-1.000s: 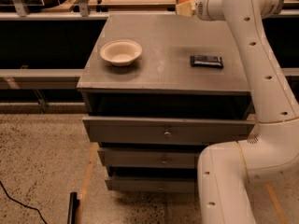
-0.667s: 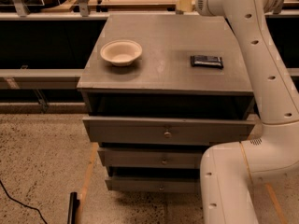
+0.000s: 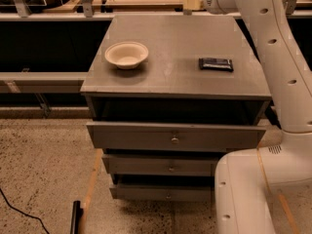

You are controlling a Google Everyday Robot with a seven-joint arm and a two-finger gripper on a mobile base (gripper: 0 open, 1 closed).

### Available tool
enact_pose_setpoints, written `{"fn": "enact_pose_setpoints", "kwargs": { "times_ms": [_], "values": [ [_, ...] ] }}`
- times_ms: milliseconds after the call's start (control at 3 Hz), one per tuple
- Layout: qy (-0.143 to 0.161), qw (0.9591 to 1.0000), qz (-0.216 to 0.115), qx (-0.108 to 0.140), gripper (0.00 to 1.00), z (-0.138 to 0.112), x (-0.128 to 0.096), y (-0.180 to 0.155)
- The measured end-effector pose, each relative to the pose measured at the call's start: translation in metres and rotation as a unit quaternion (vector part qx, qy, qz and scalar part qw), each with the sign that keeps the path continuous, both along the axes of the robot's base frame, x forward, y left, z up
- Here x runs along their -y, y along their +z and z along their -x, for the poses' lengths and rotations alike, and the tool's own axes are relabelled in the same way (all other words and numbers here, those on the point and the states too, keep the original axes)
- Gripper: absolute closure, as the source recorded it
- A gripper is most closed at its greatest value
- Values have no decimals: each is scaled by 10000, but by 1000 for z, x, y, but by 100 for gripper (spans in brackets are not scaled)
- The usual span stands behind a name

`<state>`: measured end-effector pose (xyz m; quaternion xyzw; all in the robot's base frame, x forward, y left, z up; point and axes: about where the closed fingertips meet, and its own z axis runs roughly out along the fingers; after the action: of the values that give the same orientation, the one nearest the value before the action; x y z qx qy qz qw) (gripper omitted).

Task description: Move orange near rxbar blueberry

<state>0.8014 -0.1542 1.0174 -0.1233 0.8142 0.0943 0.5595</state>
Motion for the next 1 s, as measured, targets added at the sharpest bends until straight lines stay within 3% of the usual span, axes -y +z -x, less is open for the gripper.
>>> {"fn": "enact_pose_setpoints", "kwargs": {
  "times_ms": [667, 1000],
  "values": [
    [-311, 9958, -503, -704, 100, 22, -5, -42],
    [-432, 9912, -721, -1027, 100, 24, -3, -72]
  ]
}}
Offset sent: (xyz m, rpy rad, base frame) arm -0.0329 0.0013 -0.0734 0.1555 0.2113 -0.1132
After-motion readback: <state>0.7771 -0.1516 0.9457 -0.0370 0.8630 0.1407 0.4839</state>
